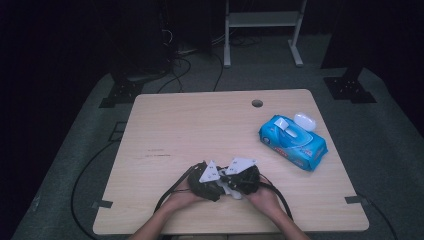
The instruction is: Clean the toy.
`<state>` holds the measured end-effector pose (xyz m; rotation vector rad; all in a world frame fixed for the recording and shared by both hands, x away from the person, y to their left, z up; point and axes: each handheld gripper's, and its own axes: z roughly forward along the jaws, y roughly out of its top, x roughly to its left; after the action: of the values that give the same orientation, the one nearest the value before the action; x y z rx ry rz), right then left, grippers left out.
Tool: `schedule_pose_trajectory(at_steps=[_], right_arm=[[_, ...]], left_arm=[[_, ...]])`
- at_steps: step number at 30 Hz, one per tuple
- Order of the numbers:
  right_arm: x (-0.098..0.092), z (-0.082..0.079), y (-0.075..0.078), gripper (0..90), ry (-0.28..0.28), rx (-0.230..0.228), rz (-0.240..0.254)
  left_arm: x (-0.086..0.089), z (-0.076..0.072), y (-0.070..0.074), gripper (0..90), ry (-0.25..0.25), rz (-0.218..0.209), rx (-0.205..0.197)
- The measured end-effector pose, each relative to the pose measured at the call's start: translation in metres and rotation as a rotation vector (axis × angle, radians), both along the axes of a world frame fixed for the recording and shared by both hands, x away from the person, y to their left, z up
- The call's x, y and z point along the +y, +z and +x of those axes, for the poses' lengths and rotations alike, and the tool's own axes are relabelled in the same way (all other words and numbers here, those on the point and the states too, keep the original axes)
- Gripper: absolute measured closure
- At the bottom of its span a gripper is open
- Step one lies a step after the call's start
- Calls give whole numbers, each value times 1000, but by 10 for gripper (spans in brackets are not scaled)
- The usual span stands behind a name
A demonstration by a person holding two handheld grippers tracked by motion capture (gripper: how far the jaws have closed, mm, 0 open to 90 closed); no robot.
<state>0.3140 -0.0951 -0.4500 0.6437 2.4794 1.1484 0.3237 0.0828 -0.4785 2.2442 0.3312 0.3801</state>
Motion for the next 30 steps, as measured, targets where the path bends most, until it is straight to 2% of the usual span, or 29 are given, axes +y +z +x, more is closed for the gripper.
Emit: schedule_pose_trajectory(at_steps=[1,3,6,7,8,9,11,14,15,18,19,21,23,26,28,30], right_arm=[[-7,4,1,819,-39,-7,2],[-17,10,2,819,-71,23,34],[-9,5,1,813,-35,35,61],[-4,2,0,817,-20,23,58],[3,0,-1,816,12,35,48],[5,-1,-2,817,18,23,35],[5,-1,-1,819,-2,7,17],[-7,4,2,821,-72,-6,17],[-10,5,3,821,-77,3,27],[0,0,0,820,-32,19,55],[4,-2,-1,819,-18,9,44],[10,-5,-2,820,-12,-14,0],[5,-2,-1,820,-43,-15,8],[-14,8,1,821,-140,-8,31],[-26,14,0,821,-175,9,50],[-33,17,2,821,-204,-1,43]], left_arm=[[0,0,0,240,-1,-4,-4],[-2,-1,1,240,-9,-11,-7],[-3,-2,1,240,-15,-1,-1],[-3,-3,0,239,-17,1,-2],[-4,-3,-1,240,-17,4,-3],[-4,-3,-1,240,-19,11,-9],[-4,-3,-1,240,-20,9,-5],[-5,-4,1,239,-25,-2,-6],[-6,-4,1,240,-28,-6,-7],[-7,-5,0,239,-30,-1,-3],[-7,-5,-1,239,-35,17,-5],[-6,-5,-2,240,-33,3,5],[-6,-4,-1,239,-33,-4,10],[-6,-3,-1,239,-30,5,6],[-5,-3,-2,239,-28,-1,8],[-4,-2,-2,239,-28,4,5]])
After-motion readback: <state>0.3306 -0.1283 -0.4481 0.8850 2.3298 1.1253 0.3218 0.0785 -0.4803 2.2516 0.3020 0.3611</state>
